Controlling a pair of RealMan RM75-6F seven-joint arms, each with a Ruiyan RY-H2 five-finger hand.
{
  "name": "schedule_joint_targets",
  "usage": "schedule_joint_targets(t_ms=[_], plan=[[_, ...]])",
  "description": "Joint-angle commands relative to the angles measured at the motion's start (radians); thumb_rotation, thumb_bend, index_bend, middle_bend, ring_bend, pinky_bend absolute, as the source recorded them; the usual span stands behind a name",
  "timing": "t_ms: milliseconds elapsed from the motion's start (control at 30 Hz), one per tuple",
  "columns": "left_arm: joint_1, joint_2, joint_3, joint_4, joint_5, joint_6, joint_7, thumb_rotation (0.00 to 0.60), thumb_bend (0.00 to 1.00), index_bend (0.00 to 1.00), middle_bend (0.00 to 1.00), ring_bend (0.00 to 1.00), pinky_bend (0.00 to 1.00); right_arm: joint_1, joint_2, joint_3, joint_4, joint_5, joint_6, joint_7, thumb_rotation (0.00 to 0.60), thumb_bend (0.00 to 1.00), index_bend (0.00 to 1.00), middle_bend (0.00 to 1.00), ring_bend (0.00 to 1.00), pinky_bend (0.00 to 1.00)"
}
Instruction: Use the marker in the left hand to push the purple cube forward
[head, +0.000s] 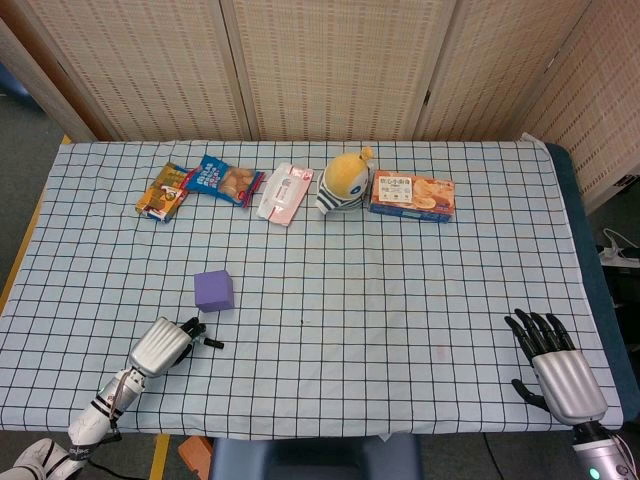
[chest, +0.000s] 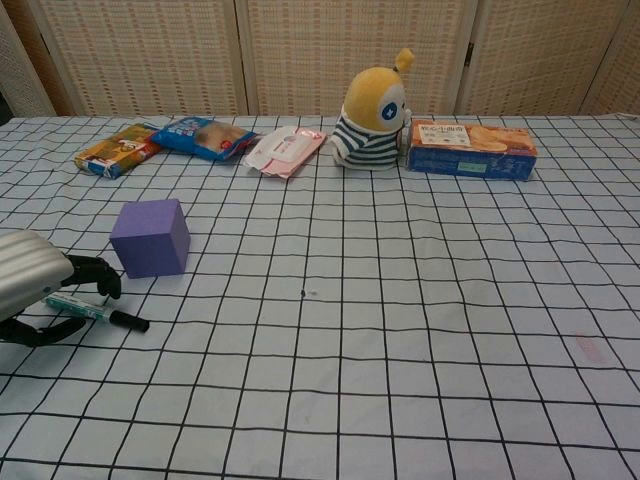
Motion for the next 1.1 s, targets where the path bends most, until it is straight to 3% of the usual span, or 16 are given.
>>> schedule_joint_targets(t_ms=[33,533,733,833,967,1100], plan=[[-0.003,-0.01,0.004,0.021,-0.006,0.001,0.001,0.6,0.41,0.41,0.42,0.94,1.0,-0.001,0.0,0.0,-0.001,0.0,0.002,0.0,0.6,0.14,0.0,0.0,0.0,0.0],[-0.004,-0.039,0.009,0.09,-0.038,0.0,-0.001,0.6,0.42,0.48,0.49,0.94,1.0,-0.001,-0.001,-0.004,-0.004,0.0,-0.002,-0.007,0.6,0.14,0.0,0.0,0.0,0.0],[0.0,-0.052,0.013,0.114,-0.041,0.019,-0.016,0.6,0.45,0.54,0.56,0.94,1.0,0.0,-0.003,-0.005,-0.004,-0.001,-0.003,-0.013,0.6,0.14,0.0,0.0,0.0,0.0],[0.005,-0.062,0.007,0.132,-0.044,0.047,-0.037,0.6,0.48,0.61,0.64,0.94,1.0,-0.001,-0.004,-0.005,-0.004,-0.001,-0.003,-0.014,0.6,0.14,0.0,0.0,0.0,0.0],[0.023,-0.068,-0.006,0.156,-0.046,0.129,-0.083,0.6,0.63,0.74,0.77,0.94,1.0,-0.002,-0.005,-0.006,-0.003,-0.002,-0.002,-0.016,0.6,0.14,0.0,0.0,0.0,0.0],[0.048,-0.059,-0.018,0.197,-0.051,0.213,-0.119,0.6,0.69,0.79,0.81,0.95,1.0,-0.001,-0.006,-0.006,-0.002,0.0,-0.004,-0.018,0.6,0.14,0.0,0.0,0.0,0.0]])
